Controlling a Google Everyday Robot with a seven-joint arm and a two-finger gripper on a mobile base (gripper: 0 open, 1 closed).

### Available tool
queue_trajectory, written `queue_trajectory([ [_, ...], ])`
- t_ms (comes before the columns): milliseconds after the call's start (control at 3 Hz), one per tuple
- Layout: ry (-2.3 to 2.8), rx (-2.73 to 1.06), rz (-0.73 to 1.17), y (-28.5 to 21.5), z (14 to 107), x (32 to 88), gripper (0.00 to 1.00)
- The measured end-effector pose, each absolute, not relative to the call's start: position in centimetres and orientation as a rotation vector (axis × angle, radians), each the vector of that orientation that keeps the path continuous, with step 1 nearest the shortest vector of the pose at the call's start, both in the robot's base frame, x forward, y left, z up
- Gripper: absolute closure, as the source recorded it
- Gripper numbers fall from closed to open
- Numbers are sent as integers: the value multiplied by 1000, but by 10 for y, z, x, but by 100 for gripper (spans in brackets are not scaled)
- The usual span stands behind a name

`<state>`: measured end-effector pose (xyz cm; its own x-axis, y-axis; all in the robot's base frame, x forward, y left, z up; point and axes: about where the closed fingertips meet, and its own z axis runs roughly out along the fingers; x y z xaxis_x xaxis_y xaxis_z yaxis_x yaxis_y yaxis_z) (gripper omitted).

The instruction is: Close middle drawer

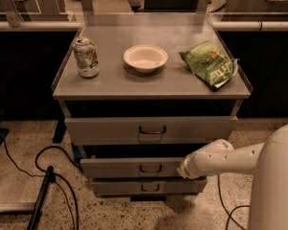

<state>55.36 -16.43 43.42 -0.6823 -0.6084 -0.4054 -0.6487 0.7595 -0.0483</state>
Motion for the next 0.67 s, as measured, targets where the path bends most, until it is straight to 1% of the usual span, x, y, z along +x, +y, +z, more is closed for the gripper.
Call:
queue_trajectory([
  [667,2549,-947,148,-159,432,561,59],
])
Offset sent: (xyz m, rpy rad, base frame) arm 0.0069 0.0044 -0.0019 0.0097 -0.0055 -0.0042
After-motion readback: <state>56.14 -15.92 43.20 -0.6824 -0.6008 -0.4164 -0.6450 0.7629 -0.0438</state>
